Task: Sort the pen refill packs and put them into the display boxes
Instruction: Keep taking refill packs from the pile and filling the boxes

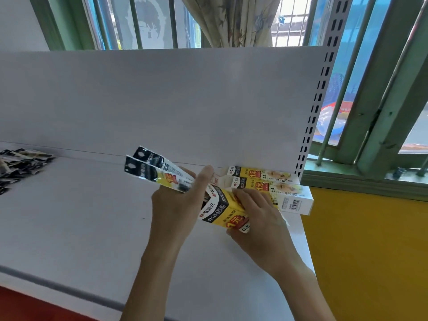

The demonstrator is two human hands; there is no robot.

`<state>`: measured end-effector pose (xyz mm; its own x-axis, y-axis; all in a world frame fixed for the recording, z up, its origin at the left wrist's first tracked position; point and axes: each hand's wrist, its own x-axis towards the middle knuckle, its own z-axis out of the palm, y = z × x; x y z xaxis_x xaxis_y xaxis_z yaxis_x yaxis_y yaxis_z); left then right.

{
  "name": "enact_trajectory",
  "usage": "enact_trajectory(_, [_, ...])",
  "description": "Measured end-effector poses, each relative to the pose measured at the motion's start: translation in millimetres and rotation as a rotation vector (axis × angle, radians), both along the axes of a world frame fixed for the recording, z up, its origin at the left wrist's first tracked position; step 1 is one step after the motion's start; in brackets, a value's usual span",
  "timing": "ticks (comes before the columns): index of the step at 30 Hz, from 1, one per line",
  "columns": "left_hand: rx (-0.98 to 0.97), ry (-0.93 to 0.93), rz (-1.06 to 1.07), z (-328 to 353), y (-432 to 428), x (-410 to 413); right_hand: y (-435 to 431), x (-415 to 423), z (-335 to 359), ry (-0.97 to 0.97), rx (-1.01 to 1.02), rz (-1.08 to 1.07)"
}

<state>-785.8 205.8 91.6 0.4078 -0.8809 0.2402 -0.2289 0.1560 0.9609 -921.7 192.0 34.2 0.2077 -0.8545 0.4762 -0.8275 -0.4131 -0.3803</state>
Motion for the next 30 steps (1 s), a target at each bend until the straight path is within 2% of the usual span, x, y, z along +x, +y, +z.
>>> enact_trajectory(3, [-0.059, 0.115, 0.078, 2.8, -0.2, 11.5, -0.9, -5.9, 4.5, -0.009, 0.041, 0.011])
enact_trajectory(5, [-0.206, 0.188, 0.226, 3.1, 0.5, 15.7, -2.3, -9.4, 6.6, -0.019, 0.047, 0.004])
enact_trajectory(8, [-0.332, 0.083, 0.366, 0.6, 0.8, 19.5, -1.2, -10.2, 8.4, -0.019, 0.059, 0.0])
enact_trajectory(10, [-0.311, 0.039, 0.338, -4.1, -1.7, 20.7, -0.2, -10.7, 8.9, -0.022, 0.057, -0.014])
enact_trajectory(13, [-0.297, 0.068, 0.303, -8.0, -3.5, 19.2, 1.0, -11.0, 8.8, 0.011, 0.036, -0.025])
enact_trajectory(17, [-0.41, -0.033, 0.297, -7.3, 1.5, 24.2, 5.5, -8.7, 9.5, 0.043, 0.042, -0.012])
enact_trajectory(20, [-0.307, -0.102, 0.155, -10.1, 0.0, 23.5, 7.1, -8.2, 10.8, 0.041, 0.044, -0.021])
enact_trajectory(25, [-0.476, -0.33, 0.277, -13.6, 8.3, 18.0, 11.6, -2.8, 11.2, 0.044, 0.039, 0.014])
enact_trajectory(29, [-0.166, -0.47, -0.077, -15.4, 8.2, 13.9, 12.3, -0.3, 8.8, 0.064, 0.024, -0.002])
enact_trajectory(30, [-0.127, -0.442, -0.133, -17.9, 9.6, 13.7, 12.1, -1.2, 7.8, 0.066, 0.026, -0.012])
